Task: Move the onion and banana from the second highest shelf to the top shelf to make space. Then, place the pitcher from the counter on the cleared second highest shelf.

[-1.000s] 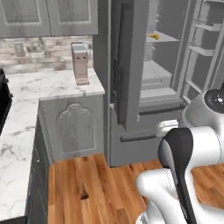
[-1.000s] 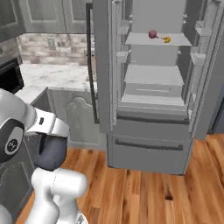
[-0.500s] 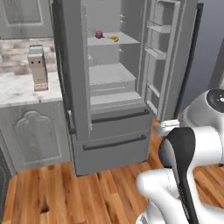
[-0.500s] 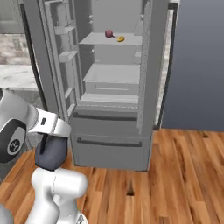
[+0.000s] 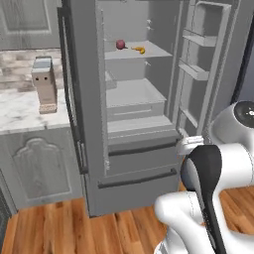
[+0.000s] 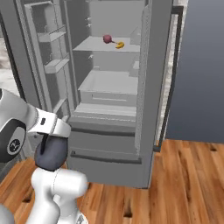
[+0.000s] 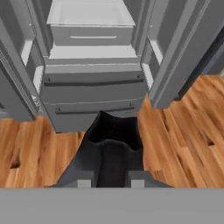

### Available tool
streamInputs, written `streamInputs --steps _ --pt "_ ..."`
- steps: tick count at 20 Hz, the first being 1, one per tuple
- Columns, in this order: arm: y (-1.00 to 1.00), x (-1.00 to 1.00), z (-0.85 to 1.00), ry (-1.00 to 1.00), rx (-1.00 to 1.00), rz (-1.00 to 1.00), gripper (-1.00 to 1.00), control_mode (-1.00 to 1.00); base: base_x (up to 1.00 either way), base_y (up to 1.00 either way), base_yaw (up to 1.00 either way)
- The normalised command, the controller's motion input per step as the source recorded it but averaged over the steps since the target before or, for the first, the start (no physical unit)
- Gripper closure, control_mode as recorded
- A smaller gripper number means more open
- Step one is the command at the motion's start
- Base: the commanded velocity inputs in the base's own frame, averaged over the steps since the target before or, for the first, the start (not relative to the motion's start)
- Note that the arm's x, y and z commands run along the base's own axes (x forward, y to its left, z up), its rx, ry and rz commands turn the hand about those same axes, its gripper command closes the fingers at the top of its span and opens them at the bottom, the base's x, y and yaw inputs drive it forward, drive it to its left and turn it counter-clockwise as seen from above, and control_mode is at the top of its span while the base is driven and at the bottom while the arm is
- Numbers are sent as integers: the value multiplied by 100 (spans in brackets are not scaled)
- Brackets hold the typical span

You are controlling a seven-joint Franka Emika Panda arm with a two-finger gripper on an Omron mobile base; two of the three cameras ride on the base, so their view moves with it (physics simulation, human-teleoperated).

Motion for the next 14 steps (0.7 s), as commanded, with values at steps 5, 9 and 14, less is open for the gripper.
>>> streamInputs --steps 5,9,14 --pt "0 0 0 0 0 0 100 100 71 -6 12" --pt "0 0 0 0 0 0 100 100 72 -24 12" --pt "0 0 0 0 0 0 100 100 64 -21 13"
